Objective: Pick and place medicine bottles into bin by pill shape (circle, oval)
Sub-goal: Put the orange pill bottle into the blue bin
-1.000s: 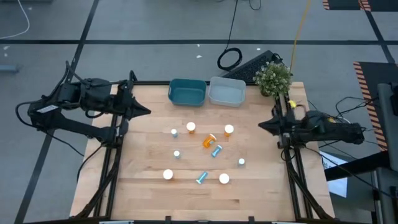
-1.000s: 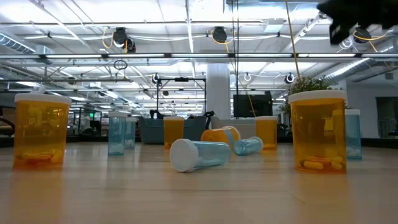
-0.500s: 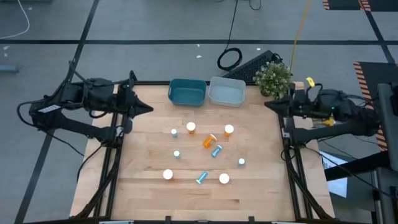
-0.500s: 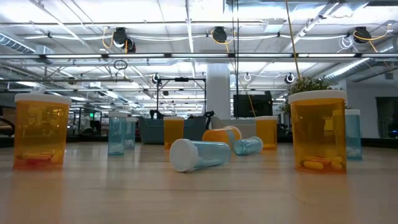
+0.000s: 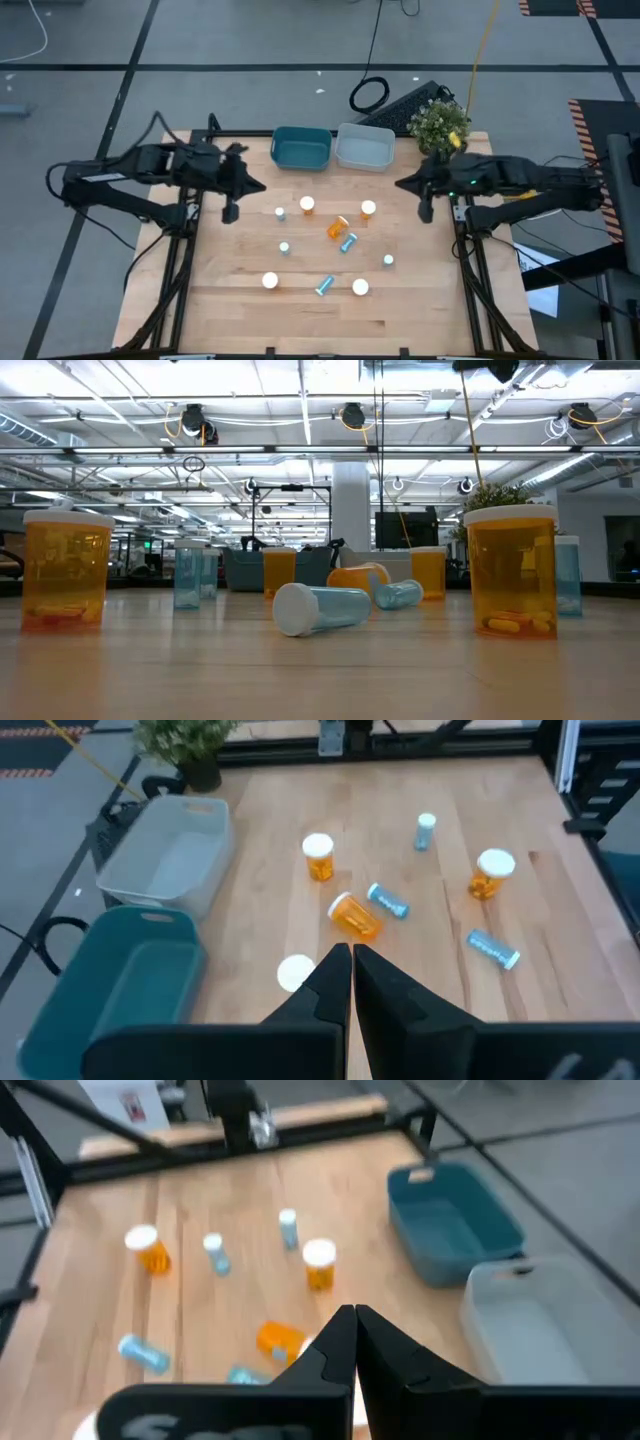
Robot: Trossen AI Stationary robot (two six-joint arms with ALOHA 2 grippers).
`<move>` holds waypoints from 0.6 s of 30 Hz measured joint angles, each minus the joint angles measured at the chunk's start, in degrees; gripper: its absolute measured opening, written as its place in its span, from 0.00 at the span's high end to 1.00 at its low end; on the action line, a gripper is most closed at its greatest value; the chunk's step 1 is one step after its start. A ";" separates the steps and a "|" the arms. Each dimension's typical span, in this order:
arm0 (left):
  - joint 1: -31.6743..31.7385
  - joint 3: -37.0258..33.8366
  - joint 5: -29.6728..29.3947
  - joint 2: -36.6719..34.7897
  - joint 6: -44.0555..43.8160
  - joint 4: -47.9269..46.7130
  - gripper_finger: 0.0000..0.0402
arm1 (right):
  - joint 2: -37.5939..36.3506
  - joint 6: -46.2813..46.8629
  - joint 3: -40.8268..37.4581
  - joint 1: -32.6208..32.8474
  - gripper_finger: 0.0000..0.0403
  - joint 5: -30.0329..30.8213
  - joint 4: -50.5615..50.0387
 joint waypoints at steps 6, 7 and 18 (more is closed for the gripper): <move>-0.33 -2.55 -1.37 3.77 -3.84 1.83 0.90 | 0.98 0.32 -6.59 2.15 1.00 -0.02 6.50; -0.34 -2.46 -1.36 4.64 -4.27 2.17 0.88 | 0.98 0.25 -7.60 2.36 1.00 -0.02 7.74; -0.31 -2.39 -1.11 15.79 -1.45 3.43 0.56 | 0.56 0.19 -9.36 2.48 1.00 -0.04 8.49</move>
